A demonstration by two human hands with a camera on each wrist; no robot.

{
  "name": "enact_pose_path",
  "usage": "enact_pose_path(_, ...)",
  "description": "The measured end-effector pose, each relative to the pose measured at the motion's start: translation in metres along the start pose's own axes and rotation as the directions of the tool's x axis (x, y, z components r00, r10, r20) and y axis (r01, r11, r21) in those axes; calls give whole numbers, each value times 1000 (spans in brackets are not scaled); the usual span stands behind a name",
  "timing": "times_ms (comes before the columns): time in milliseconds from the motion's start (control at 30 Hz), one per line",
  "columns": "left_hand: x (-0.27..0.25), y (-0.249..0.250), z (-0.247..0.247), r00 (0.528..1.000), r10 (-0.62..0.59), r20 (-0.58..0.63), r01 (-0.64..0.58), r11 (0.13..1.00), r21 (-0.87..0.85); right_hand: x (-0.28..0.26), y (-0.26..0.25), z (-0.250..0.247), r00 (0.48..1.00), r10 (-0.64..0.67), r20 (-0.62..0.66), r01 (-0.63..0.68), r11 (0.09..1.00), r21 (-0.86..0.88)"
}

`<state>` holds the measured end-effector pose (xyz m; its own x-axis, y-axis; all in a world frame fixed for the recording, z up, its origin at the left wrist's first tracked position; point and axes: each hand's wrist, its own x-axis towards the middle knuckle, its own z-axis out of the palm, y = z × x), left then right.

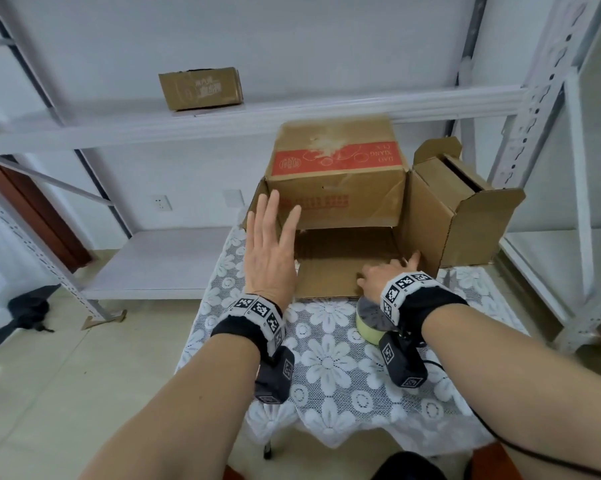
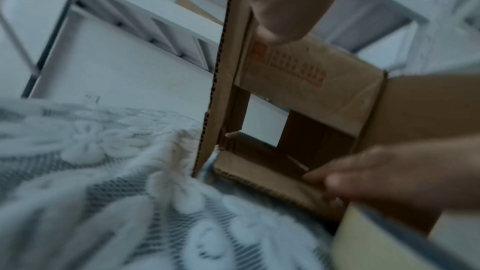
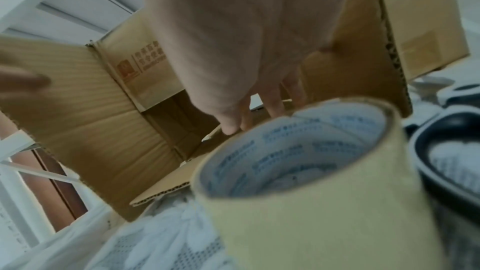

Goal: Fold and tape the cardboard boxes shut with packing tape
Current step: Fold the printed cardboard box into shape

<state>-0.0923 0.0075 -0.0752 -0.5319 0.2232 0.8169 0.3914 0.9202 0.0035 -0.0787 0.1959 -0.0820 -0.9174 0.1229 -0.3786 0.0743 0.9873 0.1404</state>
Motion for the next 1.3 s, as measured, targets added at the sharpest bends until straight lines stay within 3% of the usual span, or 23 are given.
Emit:
enact_pose_path(67, 1, 0, -3, 986, -119, -118, 105, 988, -117, -4, -3, 1, 999, -3, 53, 1, 999, 43)
enact_pose_path(133, 2, -4, -8, 937, -336, -96, 309, 926, -216, -5, -6, 4, 997, -5, 82, 2, 999, 40)
enact_pose_path(200, 5, -11, -10, 805, -579, 131, 588, 748, -307, -3, -6, 6, 996, 13, 83, -24, 989, 143)
enact_pose_path(233, 6, -15, -8, 730, -632, 260, 683, 671, -287, -2, -6, 6, 997, 15, 80, -30, 980, 194)
enact_pose_path(267, 7, -18, -8, 685, -639, 350, 724, 650, -230, -2, -7, 5, 997, 13, 80, -32, 969, 245)
enact_pose_path(333, 11, -21, -8, 689, -629, 359, 712, 680, -174, -4, -8, 2, 998, -5, 61, -12, 960, 279)
enact_pose_path(500, 30, -15, -27, 740, -649, 176, 672, 703, -233, -3, -9, 2, 994, -89, 61, 69, 960, 272)
enact_pose_path(700, 27, 0, -22, 750, -622, 224, 662, 707, -249, 4, -11, 5, 984, -153, 88, 131, 967, 218)
enact_pose_path(800, 22, 8, -20, 741, -629, 235, 671, 695, -257, 5, -9, 2, 980, -175, 97, 121, 905, 407)
enact_pose_path(833, 23, 8, -20, 737, -633, 238, 676, 690, -259, 7, -7, -3, 988, -145, 58, 86, 815, 574)
enact_pose_path(867, 24, 8, -21, 733, -636, 243, 681, 682, -267, 7, -6, -9, 996, -84, 22, 39, 651, 758)
enact_pose_path(933, 27, 6, -21, 736, -633, 239, 677, 680, -284, 11, -2, -22, 1000, 24, 10, -14, 139, 990)
enact_pose_path(967, 28, 5, -22, 738, -632, 237, 674, 679, -289, 12, 0, -28, 999, 10, 41, -40, -116, 992)
enact_pose_path(1033, 31, 4, -23, 741, -627, 242, 672, 678, -298, 6, 1, -38, 993, -88, 74, -107, -454, 885)
enact_pose_path(1100, 32, 4, -24, 748, -616, 246, 663, 677, -320, 2, 2, -46, 989, -140, 51, -130, -650, 749)
enact_pose_path(1167, 32, 5, -25, 755, -612, 236, 654, 674, -343, 3, -1, -50, 993, -106, 44, -109, -752, 651)
enact_pose_path(1300, 31, 6, -25, 743, -621, 250, 667, 656, -353, -3, -2, -49, 996, 60, 73, 2, -782, 623)
